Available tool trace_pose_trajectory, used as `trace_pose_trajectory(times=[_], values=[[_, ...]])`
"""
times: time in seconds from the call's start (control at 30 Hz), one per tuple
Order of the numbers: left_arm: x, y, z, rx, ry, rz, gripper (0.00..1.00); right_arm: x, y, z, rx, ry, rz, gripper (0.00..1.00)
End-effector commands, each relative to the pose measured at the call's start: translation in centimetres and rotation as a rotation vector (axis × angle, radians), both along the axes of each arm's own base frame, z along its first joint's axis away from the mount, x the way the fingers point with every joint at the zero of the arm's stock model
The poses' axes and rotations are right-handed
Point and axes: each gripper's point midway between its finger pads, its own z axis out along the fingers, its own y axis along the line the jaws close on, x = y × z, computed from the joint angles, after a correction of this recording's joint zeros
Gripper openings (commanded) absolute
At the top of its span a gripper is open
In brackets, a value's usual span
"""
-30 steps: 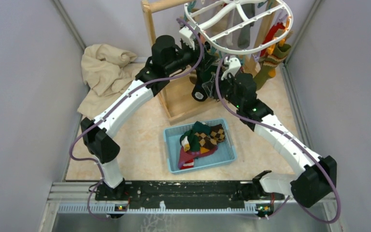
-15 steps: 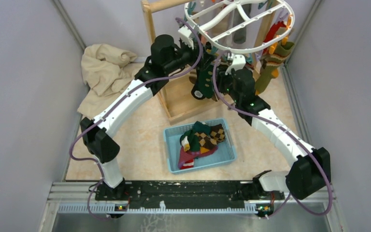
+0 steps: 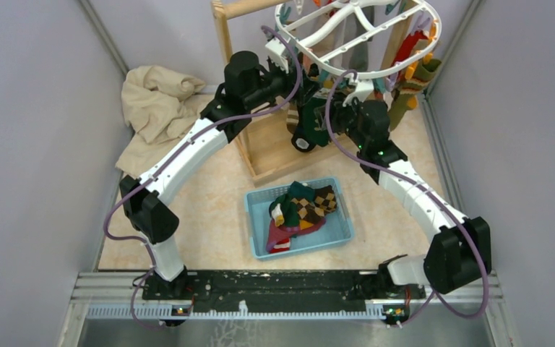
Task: Remove the socks clipped to the hanger
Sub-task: Remove the sock from the hanger.
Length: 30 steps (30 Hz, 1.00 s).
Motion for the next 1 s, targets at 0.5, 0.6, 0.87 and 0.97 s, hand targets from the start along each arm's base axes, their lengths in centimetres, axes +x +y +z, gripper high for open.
trace_pose_trajectory(times=[0.5,0.6,0.87,0.97], values=[[-2.2,1.1,2.2,-0.032,0.024,-0.03,0.7,-1.0,1.8,1.8,0.116,-0.095,0.137,0.0],[-2.7,1.1,2.6,-0.047,0.044,-0.032,0.7,-1.2,1.8,2.0,0.115,-0.097,0.141,0.0],[-3.2,-0.3,2.9,-0.048,0.067,0.038,0.65,-1.0,2.0,2.3,0.114,-0.092,0.144,0.0],[-2.8,-0.9,2.9,-0.059,0.084,0.058,0.64,-1.1,2.1,2.5,0.116,-0.094,0.154,0.0]])
